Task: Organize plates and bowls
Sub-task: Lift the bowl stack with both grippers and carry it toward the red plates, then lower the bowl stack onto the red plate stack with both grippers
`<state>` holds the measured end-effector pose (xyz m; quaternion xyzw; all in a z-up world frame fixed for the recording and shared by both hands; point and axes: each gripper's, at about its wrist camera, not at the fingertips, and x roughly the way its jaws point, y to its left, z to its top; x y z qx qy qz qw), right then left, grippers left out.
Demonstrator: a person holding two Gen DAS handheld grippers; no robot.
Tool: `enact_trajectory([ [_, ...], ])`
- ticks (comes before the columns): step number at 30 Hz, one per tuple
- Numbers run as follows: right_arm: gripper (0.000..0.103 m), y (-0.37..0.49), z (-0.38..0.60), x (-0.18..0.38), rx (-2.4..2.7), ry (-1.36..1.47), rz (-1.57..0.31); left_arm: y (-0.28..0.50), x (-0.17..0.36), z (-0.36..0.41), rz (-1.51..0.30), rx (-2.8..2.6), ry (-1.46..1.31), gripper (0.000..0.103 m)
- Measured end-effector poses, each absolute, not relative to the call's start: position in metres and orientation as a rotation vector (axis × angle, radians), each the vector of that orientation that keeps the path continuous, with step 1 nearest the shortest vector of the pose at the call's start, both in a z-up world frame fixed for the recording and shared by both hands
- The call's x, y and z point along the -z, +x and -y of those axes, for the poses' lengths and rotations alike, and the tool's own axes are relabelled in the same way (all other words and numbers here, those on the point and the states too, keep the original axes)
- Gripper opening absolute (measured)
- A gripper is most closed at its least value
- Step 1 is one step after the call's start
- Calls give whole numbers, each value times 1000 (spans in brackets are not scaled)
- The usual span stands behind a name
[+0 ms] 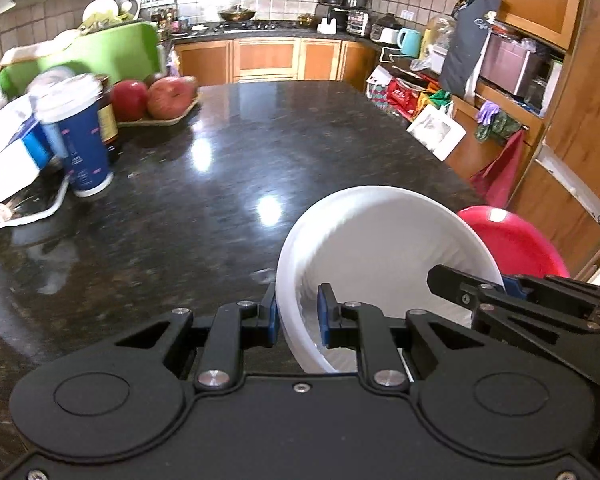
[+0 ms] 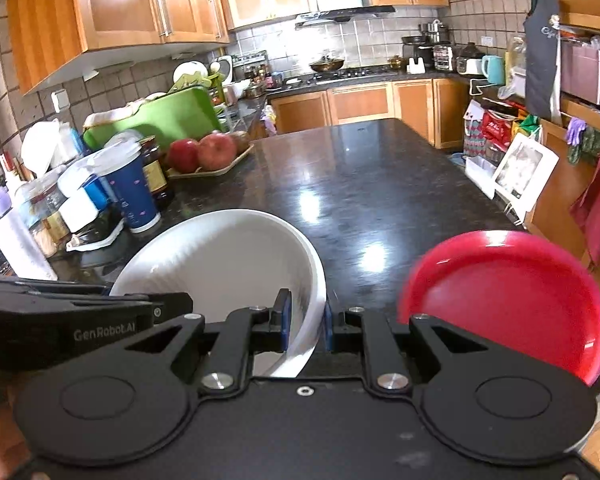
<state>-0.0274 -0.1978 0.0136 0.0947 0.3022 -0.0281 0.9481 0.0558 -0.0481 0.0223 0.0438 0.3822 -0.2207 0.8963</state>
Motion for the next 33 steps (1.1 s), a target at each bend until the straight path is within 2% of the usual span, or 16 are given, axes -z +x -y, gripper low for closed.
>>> enact_trajectory([
  [14, 18, -50, 322, -27, 121, 177, -601, 51, -23, 157, -810, 516, 96, 24],
  [33, 18, -26, 378, -7, 19, 182, -738, 55, -4, 191, -963, 438, 20, 24],
])
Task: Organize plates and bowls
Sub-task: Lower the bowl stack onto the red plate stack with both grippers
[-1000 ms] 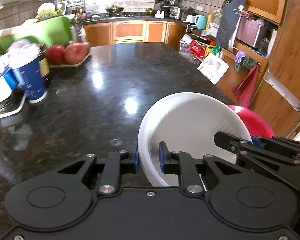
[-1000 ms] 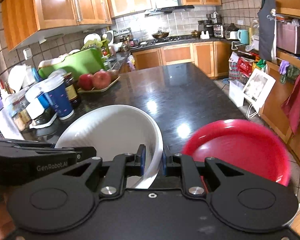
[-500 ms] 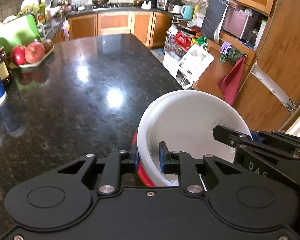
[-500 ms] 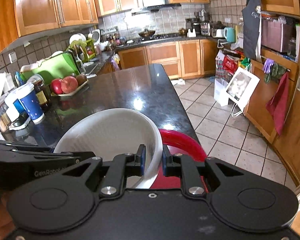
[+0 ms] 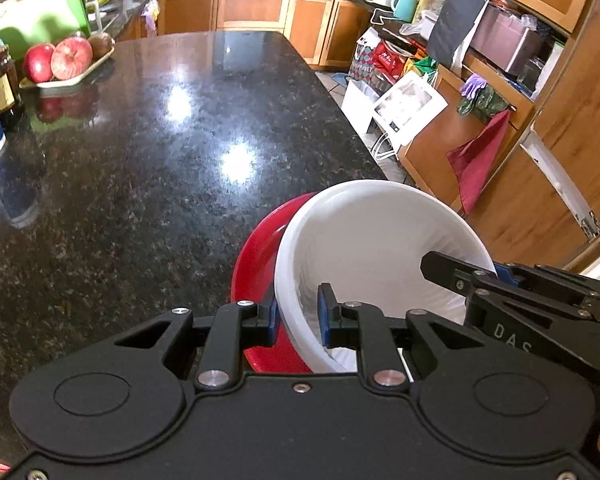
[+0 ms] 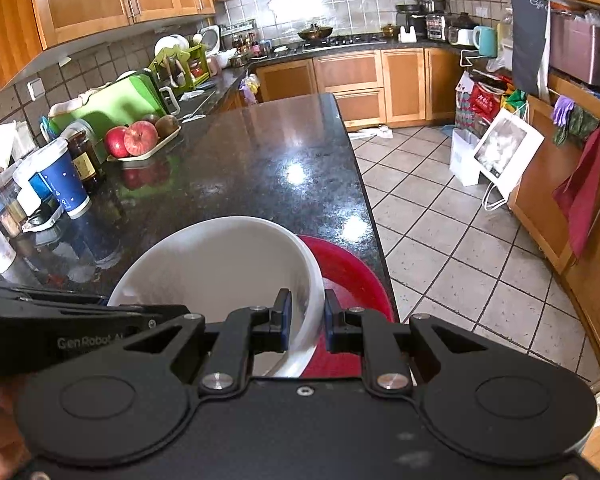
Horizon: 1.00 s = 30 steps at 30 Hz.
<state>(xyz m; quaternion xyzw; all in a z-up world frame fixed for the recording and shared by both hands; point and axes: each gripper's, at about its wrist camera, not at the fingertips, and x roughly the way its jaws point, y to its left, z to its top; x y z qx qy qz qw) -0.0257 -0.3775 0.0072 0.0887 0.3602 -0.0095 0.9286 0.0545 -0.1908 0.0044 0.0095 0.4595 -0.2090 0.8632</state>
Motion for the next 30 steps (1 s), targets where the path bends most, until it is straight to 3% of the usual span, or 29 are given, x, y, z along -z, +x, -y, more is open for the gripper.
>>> enact_trajectory([
  [14, 18, -15, 382, -1, -8, 177, -770, 58, 2, 202, -965, 408, 19, 24],
  [17, 25, -14, 382, 0, -16, 173, -766, 58, 1, 203, -946, 418, 11, 25],
  [25, 30, -16, 382, 0, -33, 160, -741, 60, -2, 202, -906, 420, 0, 35],
  [27, 32, -16, 381, -2, -33, 153, -733, 59, -4, 202, -891, 420, -3, 46],
  [30, 33, -15, 382, -2, -30, 152, -729, 59, -5, 201, -877, 420, -10, 47],
])
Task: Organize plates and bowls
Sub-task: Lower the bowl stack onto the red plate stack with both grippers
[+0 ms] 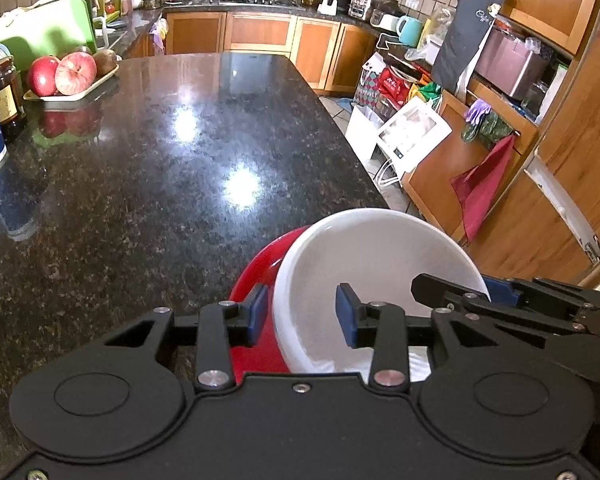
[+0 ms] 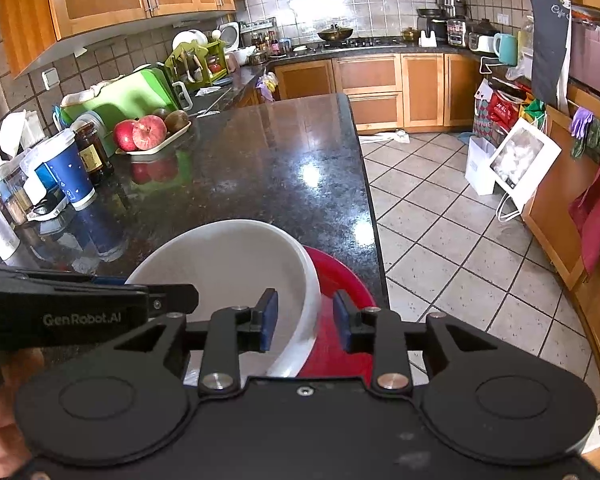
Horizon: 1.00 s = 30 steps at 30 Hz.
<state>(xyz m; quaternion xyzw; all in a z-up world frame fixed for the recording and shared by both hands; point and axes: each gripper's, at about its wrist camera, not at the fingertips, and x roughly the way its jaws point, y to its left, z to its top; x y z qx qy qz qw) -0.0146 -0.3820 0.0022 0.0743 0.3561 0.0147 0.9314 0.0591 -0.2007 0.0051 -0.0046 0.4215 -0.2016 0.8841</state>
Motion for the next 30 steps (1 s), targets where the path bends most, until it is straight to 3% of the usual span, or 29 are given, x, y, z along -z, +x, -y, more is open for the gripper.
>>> enact_trajectory([
  [30, 34, -15, 380, 1, -17, 151, -720, 62, 1, 197, -896, 348, 9, 47],
])
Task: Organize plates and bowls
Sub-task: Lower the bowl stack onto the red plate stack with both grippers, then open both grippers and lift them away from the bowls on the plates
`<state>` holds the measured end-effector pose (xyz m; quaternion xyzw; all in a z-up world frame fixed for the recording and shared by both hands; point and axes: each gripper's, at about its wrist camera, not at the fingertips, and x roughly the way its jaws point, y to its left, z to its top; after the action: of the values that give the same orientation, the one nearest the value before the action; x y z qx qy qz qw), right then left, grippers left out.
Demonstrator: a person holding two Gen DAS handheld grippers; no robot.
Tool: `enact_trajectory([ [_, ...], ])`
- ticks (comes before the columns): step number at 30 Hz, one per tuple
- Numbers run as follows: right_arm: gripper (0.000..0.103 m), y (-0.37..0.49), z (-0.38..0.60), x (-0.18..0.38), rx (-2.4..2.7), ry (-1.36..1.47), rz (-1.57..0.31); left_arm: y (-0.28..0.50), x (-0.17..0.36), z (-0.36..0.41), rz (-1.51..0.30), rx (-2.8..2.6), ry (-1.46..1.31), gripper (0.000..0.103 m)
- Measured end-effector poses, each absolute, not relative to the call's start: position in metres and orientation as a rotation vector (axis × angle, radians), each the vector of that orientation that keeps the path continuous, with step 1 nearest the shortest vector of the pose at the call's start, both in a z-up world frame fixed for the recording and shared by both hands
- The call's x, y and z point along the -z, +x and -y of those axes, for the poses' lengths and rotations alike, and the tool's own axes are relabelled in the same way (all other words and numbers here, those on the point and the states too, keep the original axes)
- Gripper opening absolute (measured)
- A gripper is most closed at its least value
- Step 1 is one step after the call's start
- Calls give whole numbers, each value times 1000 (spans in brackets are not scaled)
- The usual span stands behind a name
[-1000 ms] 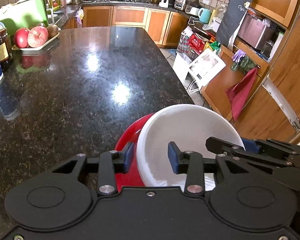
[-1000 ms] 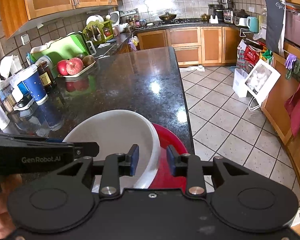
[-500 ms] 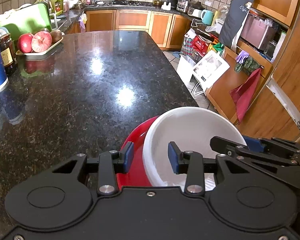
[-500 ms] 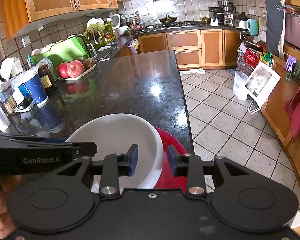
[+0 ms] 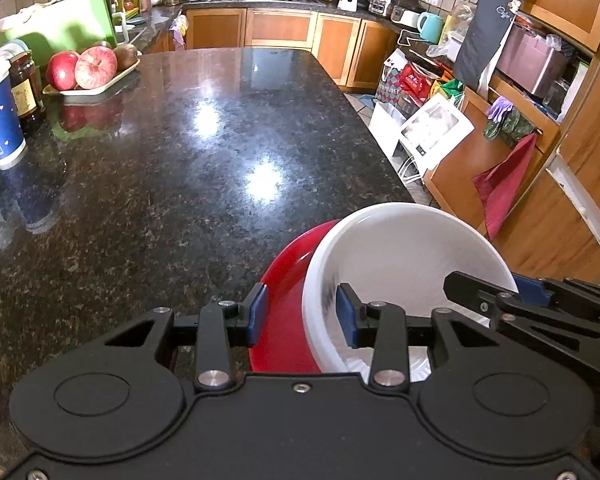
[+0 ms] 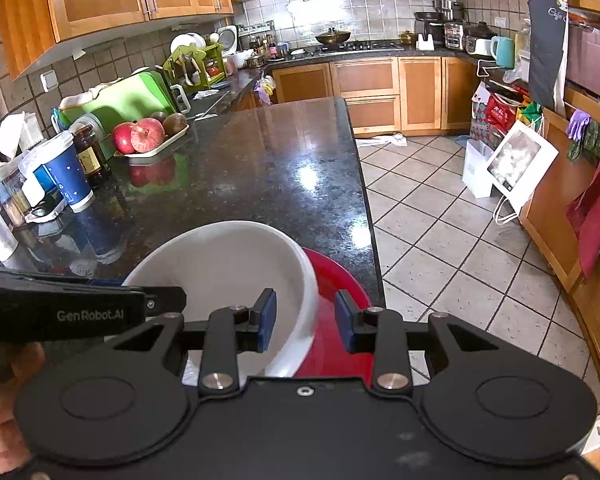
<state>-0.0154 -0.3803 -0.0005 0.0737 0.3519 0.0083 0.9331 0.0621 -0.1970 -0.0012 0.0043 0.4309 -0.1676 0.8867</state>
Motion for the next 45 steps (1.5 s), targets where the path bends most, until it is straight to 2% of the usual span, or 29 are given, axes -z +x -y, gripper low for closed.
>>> enact_trajectory([
  [11, 34, -17, 379, -1, -12, 147, -722, 58, -1, 195, -882, 341, 11, 47],
  [27, 34, -34, 370, -16, -43, 114, -624, 44, -19, 190, -801, 318, 20, 47],
  [45, 34, -80, 369, -24, 55, 109, -553, -2, -35, 181, -699, 215, 41, 48],
])
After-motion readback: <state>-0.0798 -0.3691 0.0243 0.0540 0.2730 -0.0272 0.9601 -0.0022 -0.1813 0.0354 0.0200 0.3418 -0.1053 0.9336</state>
